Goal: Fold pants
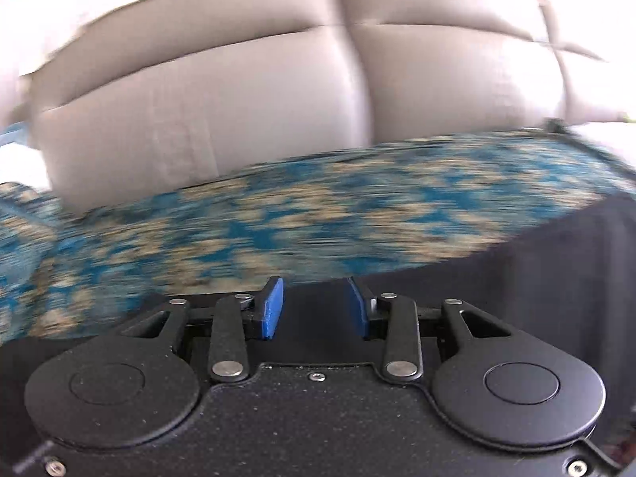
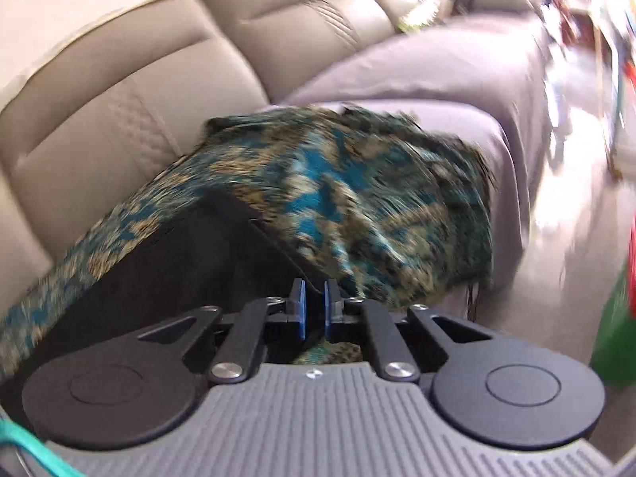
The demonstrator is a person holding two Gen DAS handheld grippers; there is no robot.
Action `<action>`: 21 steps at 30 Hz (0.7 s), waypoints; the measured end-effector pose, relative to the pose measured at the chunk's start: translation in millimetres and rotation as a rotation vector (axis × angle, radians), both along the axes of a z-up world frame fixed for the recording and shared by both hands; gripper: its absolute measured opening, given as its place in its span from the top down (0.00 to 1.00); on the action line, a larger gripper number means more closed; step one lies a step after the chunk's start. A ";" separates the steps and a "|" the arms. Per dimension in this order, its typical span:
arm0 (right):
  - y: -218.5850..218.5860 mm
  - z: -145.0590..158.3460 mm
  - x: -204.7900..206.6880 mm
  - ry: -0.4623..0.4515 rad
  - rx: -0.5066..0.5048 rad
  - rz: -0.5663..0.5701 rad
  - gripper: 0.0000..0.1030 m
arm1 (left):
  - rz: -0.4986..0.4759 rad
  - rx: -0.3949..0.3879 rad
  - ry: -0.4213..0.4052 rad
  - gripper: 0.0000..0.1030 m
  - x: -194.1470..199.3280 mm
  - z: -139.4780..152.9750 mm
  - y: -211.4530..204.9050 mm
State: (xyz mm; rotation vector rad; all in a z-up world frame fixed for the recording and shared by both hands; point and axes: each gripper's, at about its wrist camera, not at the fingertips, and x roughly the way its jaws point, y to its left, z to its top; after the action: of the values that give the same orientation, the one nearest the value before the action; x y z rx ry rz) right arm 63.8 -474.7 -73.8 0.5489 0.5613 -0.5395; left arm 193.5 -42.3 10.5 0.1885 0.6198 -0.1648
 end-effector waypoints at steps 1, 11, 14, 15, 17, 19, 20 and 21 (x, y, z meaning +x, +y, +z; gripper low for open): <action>6.5 1.6 2.1 -0.004 -0.033 0.038 0.89 | -0.039 -0.014 0.010 0.64 -2.7 1.4 -10.9; 3.7 -15.7 8.2 -0.064 0.160 0.071 0.50 | -0.342 -0.162 0.127 0.61 -21.9 -3.2 -116.5; -1.0 -20.2 -2.5 -0.090 0.213 -0.012 0.52 | -0.395 -0.151 0.139 0.60 -29.0 -10.3 -135.5; -0.3 -21.5 -3.6 -0.082 0.210 -0.021 0.52 | -0.408 -0.128 0.126 0.60 -32.2 -14.3 -142.2; 3.3 -22.2 -3.2 -0.074 0.181 -0.025 0.58 | -0.409 -0.070 0.100 0.60 -37.3 -23.1 -149.5; 6.2 -23.3 -1.4 -0.040 0.133 -0.055 0.64 | -0.376 -0.009 0.081 0.60 -37.7 -32.4 -152.2; 6.8 -24.4 -1.1 -0.031 0.123 -0.069 0.64 | -0.363 0.009 0.072 0.60 -37.6 -34.3 -149.4; 6.5 -26.0 -1.4 -0.030 0.125 -0.079 0.64 | -0.344 0.026 0.066 0.60 -36.1 -37.2 -146.2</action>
State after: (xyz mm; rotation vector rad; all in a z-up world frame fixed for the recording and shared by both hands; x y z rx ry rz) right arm 62.4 -468.2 -99.7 0.6996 0.5486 -0.5728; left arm 157.3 -188.4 -26.7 0.3160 0.6521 -0.4965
